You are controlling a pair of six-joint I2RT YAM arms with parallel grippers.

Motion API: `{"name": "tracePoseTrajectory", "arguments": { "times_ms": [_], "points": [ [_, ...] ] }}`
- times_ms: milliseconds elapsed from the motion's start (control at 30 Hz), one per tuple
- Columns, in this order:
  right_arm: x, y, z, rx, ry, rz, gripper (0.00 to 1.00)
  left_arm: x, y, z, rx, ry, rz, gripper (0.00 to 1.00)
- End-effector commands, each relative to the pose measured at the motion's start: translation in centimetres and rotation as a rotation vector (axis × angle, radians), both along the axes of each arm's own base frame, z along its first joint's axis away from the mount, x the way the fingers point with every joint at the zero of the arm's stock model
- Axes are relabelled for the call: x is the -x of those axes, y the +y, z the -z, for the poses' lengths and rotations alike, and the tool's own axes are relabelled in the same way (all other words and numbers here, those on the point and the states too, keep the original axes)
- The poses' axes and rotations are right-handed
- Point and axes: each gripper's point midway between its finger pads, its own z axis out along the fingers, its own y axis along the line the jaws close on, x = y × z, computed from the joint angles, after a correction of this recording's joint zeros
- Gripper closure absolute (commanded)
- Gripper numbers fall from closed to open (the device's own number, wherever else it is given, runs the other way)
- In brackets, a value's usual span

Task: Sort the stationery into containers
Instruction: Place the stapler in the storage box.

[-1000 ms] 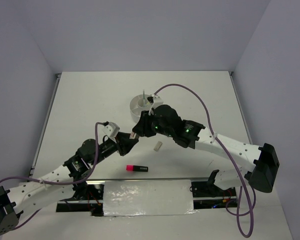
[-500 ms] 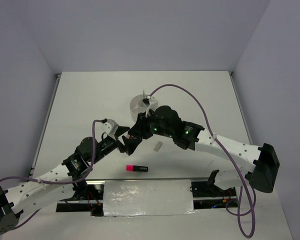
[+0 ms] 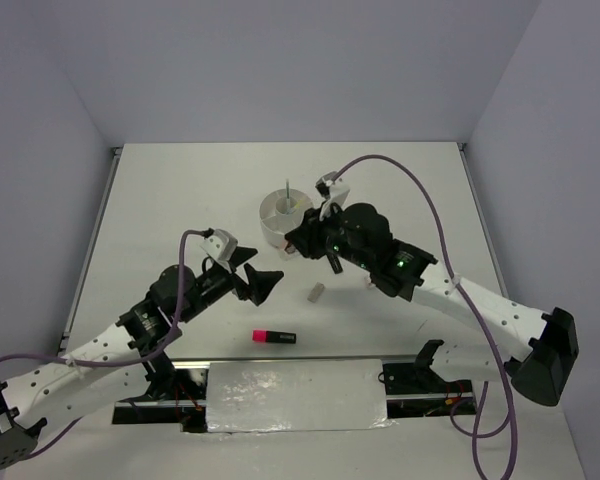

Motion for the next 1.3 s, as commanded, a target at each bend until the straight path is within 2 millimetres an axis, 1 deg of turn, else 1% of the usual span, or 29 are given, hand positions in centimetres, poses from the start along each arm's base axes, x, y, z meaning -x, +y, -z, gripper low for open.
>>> {"name": "tracePoseTrajectory", "arguments": {
  "times_ms": [0,100,133,167,200,233,267,300,333,367,400,433,467,500,533,567,600,633,667,700,733,767,833,867,933,1067,1200,1267],
  "points": [
    [-3.3,-3.2,-3.3,0.006,-0.179,0.088,1.0,0.4,-0.4,-2.4,0.019,-0.002,0.026,0.01],
    [-4.8,-5.0,-3.7,0.068,-0.255,0.104,1.0,0.3,0.5,-2.6,0.046,0.092,-0.036,0.01],
    [-6.3,-6.2,-4.7,0.074,-0.315,0.134,1.0,0.2,0.8,-2.7,0.062,0.127,-0.06,0.01],
    [-6.5,-6.1,-4.9,0.068,-0.334,0.087,1.0,0.2,1.0,-2.7,0.057,0.148,-0.071,0.01],
    [-7.4,-6.1,-4.5,0.077,-0.337,0.067,1.0,0.5,1.4,-2.6,0.022,0.187,-0.082,0.01],
    [-9.1,-7.3,-5.4,0.08,-0.368,0.086,1.0,0.7,1.6,-2.3,0.006,0.218,-0.089,0.01],
    [-9.9,-7.6,-5.4,0.077,-0.366,0.076,1.0,0.9,1.8,-2.4,-0.012,0.235,-0.088,0.01],
    [-10.9,-7.1,-4.3,0.1,-0.361,0.02,1.0,1.5,2.2,-2.6,-0.047,0.263,-0.085,0.01],
    [-12.4,-8.3,-5.5,0.092,-0.386,0.034,1.0,1.8,2.3,-2.5,-0.065,0.277,-0.077,0.01],
    [-13.7,-8.2,-4.5,0.097,-0.364,0.018,1.0,2.4,2.3,-2.6,-0.078,0.289,-0.049,0.01],
    [-14.2,-8.1,-5.4,0.077,-0.381,-0.019,1.0,3.1,2.8,-2.9,-0.093,0.299,-0.036,0.0],
    [-14.9,-8.2,-5.7,0.066,-0.402,-0.037,1.0,3.5,3.1,-3.0,-0.099,0.3,-0.029,0.01],
    [-16.5,-8.7,-4.5,0.075,-0.386,-0.041,1.0,3.8,3.5,-3.0,-0.104,0.303,-0.031,0.01],
    [-16.9,-8.2,-5.4,0.063,-0.408,-0.077,1.0,4.5,4.4,-3.2,-0.11,0.305,-0.036,0.01],
    [-17.6,-8.3,-5.3,0.067,-0.406,-0.093,1.0,4.9,4.9,-3.3,-0.112,0.301,-0.037,0.0],
    [-19.0,-8.5,-3.9,0.074,-0.369,-0.101,1.0,5.2,5.3,-3.3,-0.118,0.295,-0.034,0.01],
    [-19.4,-8.2,-4.9,0.061,-0.379,-0.137,1.0,5.7,6.0,-3.8,-0.116,0.267,-0.029,0.01],
    [-19.9,-8.1,-4.8,0.056,-0.372,-0.152,1.0,6.2,6.5,-3.5,-0.129,0.262,-0.027,0.01],
    [-21.2,-8.2,-3.1,0.056,-0.332,-0.164,1.0,6.3,6.8,-3.1,-0.133,0.256,-0.026,0.01],
    [-21.7,-8.0,-3.9,0.043,-0.336,-0.184,1.0,6.8,7.2,-3.7,-0.098,0.229,-0.023,0.01],
    [-21.9,-7.7,-3.7,0.031,-0.32,-0.213,1.0,7.0,7.3,-4.0,-0.08,0.214,-0.011,0.01],
    [-23.0,-7.5,-2.9,0.029,-0.294,-0.225,1.0,7.2,7.1,-4.4,-0.048,0.182,0.006,0.01],
    [-23.7,-7.1,-2.1,0.031,-0.271,-0.244,1.0,7.7,6.8,-4.9,-0.029,0.166,0.043,0.01],
    [-24.2,-6.9,-1.0,0.032,-0.241,-0.246,1.0,7.8,6.8,-5.0,-0.026,0.163,0.049,0.01],
    [-24.6,-6.7,-0.8,0.011,-0.239,-0.257,1.0,7.9,6.7,-4.9,-0.024,0.164,0.057,0.01],
    [-25.4,-6.3,1.1,0.0,-0.198,-0.279,1.0,8.4,6.2,-4.9,-0.018,0.164,0.097,0.01],
    [-25.5,-5.8,1.7,-0.038,-0.155,-0.277,1.0,8.5,6.3,-5.1,-0.007,0.161,0.096,0.01],
    [-25.3,-5.6,2.5,-0.043,-0.141,-0.278,1.0,8.5,6.5,-5.2,0.001,0.157,0.09,0.01]
  ]
}}
